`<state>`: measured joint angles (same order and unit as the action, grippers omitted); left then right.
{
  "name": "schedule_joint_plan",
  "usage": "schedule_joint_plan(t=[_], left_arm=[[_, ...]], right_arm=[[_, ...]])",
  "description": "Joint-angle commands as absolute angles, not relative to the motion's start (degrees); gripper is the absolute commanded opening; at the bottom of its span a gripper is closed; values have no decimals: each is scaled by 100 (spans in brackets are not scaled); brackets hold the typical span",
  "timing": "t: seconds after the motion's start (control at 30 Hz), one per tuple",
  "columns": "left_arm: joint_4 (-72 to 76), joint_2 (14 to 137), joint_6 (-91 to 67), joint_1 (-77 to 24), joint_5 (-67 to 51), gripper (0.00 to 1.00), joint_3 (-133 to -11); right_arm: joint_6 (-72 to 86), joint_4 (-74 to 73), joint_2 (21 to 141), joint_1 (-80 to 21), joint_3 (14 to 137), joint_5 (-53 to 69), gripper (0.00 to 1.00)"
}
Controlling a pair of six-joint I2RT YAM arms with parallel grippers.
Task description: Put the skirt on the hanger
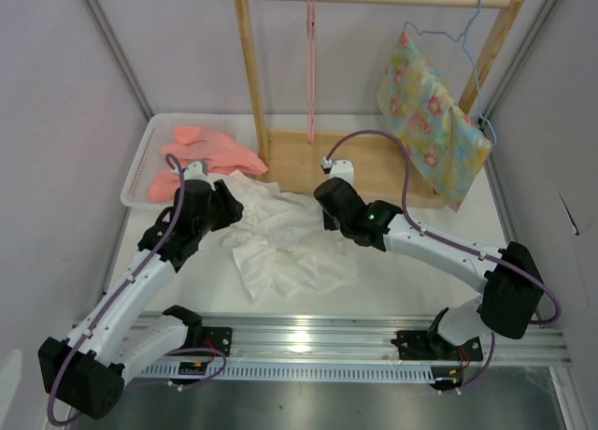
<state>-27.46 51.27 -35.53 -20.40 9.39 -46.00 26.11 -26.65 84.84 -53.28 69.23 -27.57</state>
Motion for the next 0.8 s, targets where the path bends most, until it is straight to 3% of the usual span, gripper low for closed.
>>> schedule_joint_plan(t=[0.0, 0.4, 0.77], left_arm=[[-2338, 5317, -3586, -2442, 869, 56, -4448], [-2302, 5862, -3516, -2962, 1335, 62, -4579], [-2163, 6258, -3735, -2621, 1899, 67, -4439]], right_arm=[[2768, -2601, 8175, -5116, 6400, -2733, 0], [2918, -2944, 7093, -3824, 5054, -2567, 0], [2909, -2944, 7260, -3656, 4957, -2443, 6]])
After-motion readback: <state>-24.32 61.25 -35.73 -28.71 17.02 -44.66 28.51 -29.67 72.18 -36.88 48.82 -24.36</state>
